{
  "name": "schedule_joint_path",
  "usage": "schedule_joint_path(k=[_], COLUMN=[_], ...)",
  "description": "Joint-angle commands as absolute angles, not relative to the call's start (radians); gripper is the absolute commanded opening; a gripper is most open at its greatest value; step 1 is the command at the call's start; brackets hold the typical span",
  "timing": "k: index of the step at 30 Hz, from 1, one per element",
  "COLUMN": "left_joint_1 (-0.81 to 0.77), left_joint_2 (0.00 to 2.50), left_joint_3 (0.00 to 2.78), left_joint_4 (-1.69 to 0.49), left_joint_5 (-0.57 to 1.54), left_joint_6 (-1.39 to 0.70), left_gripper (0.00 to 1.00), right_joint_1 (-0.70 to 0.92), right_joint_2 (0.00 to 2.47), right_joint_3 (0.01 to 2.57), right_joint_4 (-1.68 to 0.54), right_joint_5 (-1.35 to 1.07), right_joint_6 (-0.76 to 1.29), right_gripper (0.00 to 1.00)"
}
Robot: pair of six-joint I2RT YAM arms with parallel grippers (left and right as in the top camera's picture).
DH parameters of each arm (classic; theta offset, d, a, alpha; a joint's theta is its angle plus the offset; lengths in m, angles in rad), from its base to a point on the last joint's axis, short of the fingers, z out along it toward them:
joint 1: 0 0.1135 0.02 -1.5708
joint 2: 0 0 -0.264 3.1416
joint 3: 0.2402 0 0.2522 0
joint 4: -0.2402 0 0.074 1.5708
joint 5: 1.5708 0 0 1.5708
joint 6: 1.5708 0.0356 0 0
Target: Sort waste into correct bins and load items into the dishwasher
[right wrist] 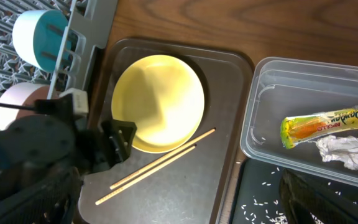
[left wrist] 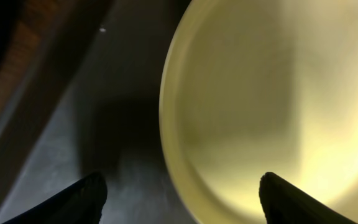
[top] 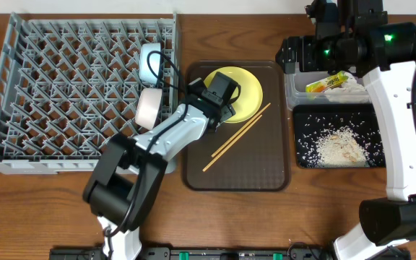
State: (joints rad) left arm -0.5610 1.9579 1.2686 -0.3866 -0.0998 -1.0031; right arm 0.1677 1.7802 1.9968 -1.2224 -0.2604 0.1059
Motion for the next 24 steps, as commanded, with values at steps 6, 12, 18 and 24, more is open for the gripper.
schedule_joint_path(k=[6,12,18,24], left_joint_1=[-0.558,-0.558,-0.555,-0.554], left_joint_2=[2.040,2.099,2.120,2.111], left_joint_3=[1.280,1.280,1.280,1.281], left_joint_4=[-0.322,-0.271,-0.270,-0.266], left_joint_5=[-0.086,-0.052,-0.052,-0.052], left_joint_6=[-1.061,-1.061,-1.061,-1.055], left_gripper=[0.72,0.47,0.08,0.07], right_joint_1=[0.177,0.177,0.177,0.177], right_joint_2=[1.786,1.786,1.786,1.786], right_joint_3=[2.000,2.000,2.000,2.000], right_joint_4=[-1.223,-1.223,-1.223,-1.223], right_joint_5=[-0.258,-0.258,-0.258,-0.258], right_joint_6=[0.107,0.107,0.107,0.107], right_gripper=[0.99,0.99,0.99,0.99])
